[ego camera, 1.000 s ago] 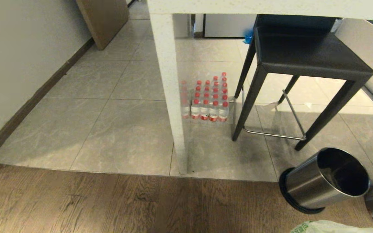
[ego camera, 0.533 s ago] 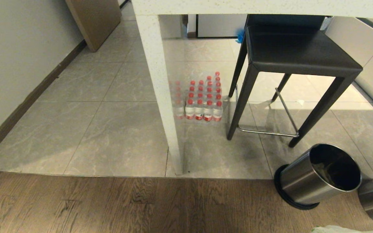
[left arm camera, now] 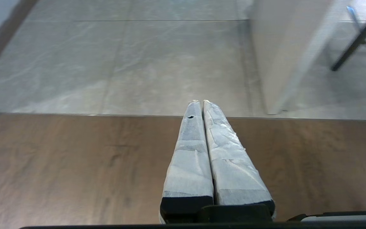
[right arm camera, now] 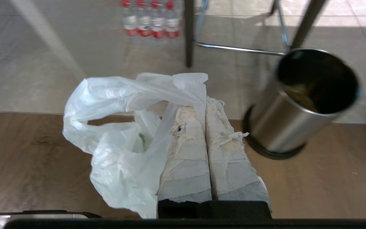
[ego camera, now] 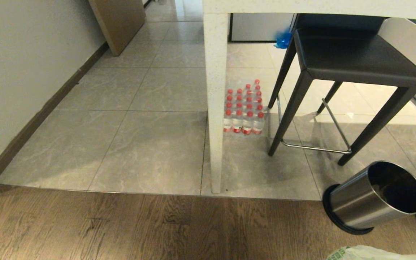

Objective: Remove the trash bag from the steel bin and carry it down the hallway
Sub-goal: Put the trash bag at the door

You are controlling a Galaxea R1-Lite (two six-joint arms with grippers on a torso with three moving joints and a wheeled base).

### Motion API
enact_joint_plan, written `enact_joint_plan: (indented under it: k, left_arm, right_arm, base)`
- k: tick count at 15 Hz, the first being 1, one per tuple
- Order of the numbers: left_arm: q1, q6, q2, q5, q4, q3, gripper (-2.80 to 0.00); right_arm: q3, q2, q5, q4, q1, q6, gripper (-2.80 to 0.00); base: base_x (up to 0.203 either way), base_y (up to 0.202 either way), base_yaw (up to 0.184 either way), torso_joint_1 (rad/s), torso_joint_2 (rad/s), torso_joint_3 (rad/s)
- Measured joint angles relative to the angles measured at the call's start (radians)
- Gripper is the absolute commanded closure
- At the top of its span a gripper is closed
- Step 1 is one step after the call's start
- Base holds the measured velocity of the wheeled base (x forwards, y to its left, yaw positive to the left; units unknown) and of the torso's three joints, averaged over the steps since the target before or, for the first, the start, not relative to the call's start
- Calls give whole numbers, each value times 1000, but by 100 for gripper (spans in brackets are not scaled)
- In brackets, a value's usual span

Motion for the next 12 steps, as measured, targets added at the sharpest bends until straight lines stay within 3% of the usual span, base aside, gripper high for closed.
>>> enact_joint_plan:
  k: [12]
  left_arm:
    - [0,0,0,0,0,0,0]
  right_arm:
    - [0,0,0,0,0,0,0]
  base:
    - [0,190,9,3,4,3]
